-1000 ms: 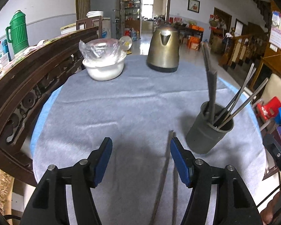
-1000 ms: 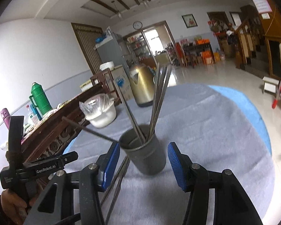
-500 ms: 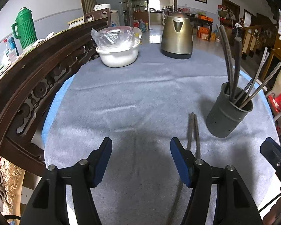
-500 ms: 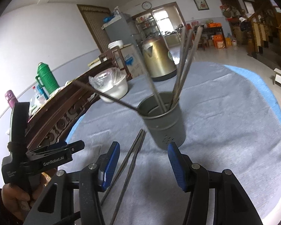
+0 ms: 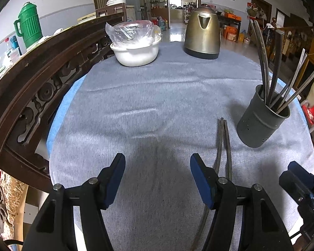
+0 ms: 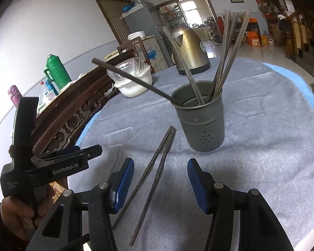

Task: Organize utensils
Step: 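Move both grippers back over the remaining chopsticks on the cloth, then close the right gripper on a chopstick while the left gripper closes on another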

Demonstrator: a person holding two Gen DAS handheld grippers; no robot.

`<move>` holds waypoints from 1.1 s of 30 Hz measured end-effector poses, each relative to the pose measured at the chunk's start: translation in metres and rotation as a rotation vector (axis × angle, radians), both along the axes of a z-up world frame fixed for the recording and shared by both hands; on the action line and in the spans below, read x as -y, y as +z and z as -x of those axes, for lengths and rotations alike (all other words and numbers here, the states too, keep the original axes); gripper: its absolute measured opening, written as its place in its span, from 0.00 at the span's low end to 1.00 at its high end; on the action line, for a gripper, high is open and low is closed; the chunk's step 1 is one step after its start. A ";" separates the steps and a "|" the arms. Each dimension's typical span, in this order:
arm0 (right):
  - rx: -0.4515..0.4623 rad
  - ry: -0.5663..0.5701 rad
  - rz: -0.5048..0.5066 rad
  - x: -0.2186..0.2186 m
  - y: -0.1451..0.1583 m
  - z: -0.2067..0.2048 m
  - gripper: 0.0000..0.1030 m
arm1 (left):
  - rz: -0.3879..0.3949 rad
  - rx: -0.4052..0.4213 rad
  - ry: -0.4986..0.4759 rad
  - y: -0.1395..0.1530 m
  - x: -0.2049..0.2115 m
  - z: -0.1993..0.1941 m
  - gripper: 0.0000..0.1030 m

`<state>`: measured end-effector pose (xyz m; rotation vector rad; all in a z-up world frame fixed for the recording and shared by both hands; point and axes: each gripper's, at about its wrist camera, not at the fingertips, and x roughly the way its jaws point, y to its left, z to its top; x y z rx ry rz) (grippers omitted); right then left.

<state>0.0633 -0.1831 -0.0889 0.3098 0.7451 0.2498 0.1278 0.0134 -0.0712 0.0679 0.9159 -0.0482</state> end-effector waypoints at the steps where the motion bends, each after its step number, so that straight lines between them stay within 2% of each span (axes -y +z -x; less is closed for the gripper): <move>1: -0.004 0.001 -0.001 0.000 -0.001 0.000 0.56 | 0.000 -0.002 0.001 -0.001 0.000 -0.001 0.63; 22: -0.062 0.024 0.008 -0.005 -0.018 -0.008 0.56 | -0.006 -0.063 0.014 -0.020 -0.006 -0.005 0.63; 24: -0.073 0.032 0.020 -0.008 -0.021 -0.009 0.54 | -0.007 -0.063 0.015 -0.021 -0.006 -0.005 0.63; 26: -0.092 0.045 0.016 -0.009 -0.024 -0.010 0.41 | -0.008 -0.064 0.016 -0.020 -0.007 -0.005 0.63; 27: -0.102 0.048 0.017 -0.010 -0.026 -0.011 0.40 | -0.008 -0.063 0.016 -0.021 -0.007 -0.005 0.63; 33: -0.143 0.058 0.030 -0.016 -0.035 -0.013 0.39 | -0.008 -0.064 0.020 -0.022 -0.008 -0.004 0.63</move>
